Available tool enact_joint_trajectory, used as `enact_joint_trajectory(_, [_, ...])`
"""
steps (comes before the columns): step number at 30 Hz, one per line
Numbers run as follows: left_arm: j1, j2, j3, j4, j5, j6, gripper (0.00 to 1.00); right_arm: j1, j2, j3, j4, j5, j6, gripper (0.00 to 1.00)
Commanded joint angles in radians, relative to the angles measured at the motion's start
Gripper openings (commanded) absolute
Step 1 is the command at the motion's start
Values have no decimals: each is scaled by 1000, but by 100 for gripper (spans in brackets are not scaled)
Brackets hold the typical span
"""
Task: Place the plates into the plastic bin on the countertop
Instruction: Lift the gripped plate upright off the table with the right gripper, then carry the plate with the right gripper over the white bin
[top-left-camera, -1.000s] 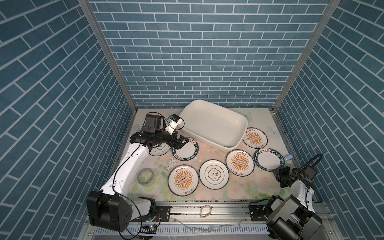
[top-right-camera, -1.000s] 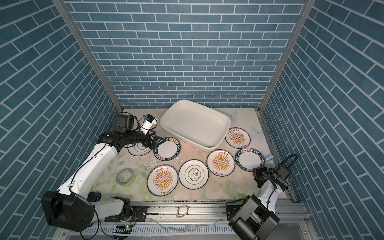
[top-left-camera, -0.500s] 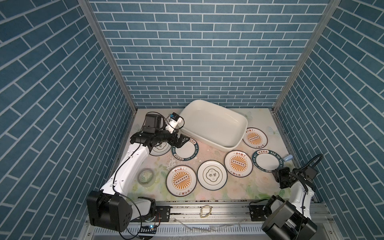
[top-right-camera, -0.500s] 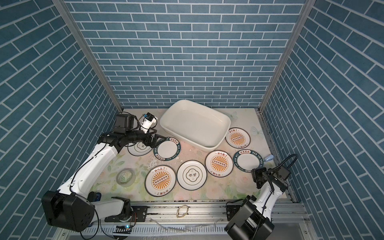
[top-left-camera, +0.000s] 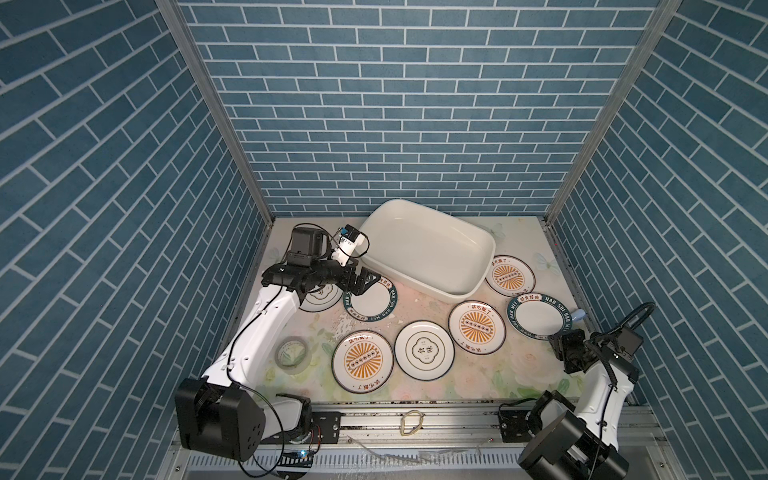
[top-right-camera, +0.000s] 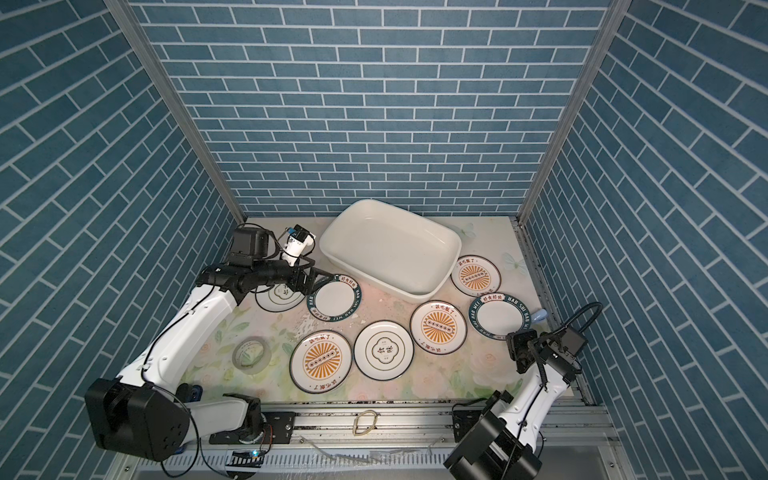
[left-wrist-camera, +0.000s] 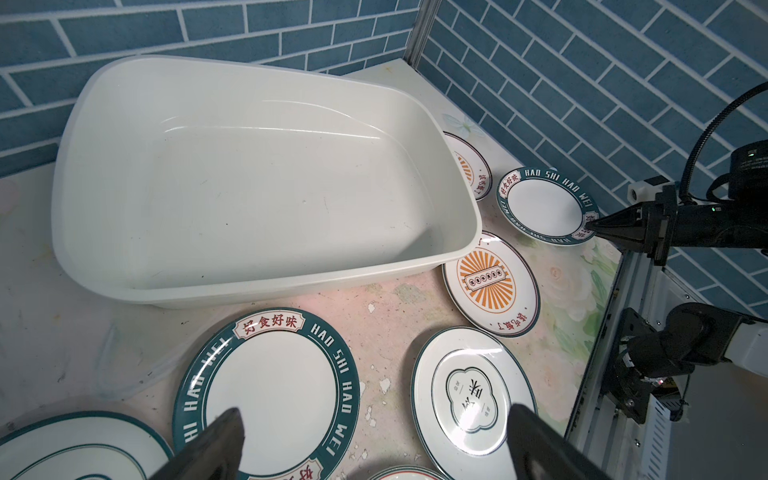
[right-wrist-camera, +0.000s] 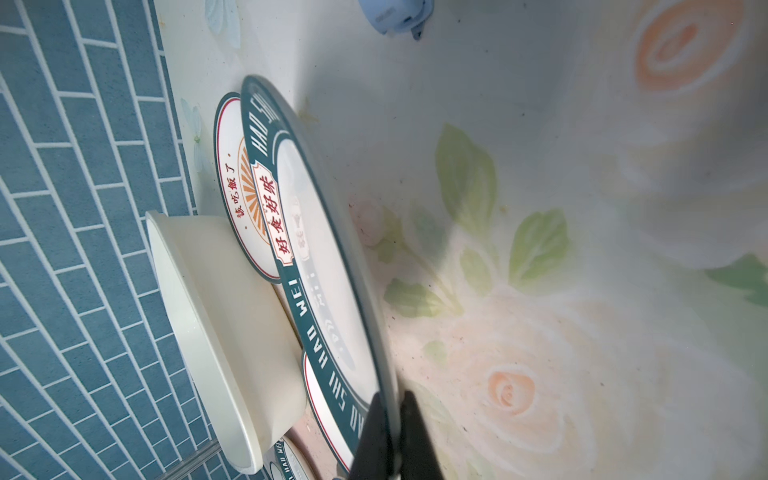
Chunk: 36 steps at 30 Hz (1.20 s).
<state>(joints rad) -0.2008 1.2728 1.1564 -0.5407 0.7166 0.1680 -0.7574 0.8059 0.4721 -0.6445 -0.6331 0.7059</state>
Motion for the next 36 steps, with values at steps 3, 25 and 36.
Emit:
enact_joint_trajectory(3, [-7,-1,29,-11,20,0,100,6,-19,49,-46,-28,-28,0])
enact_joint_trajectory(25, [-6,22,118,-90,-17,-1,100,5,-35,220,-74,-14,-47,0])
enact_joint_trajectory(36, [-6,40,146,-110,-28,8,100,169,102,353,29,43,-2,0])
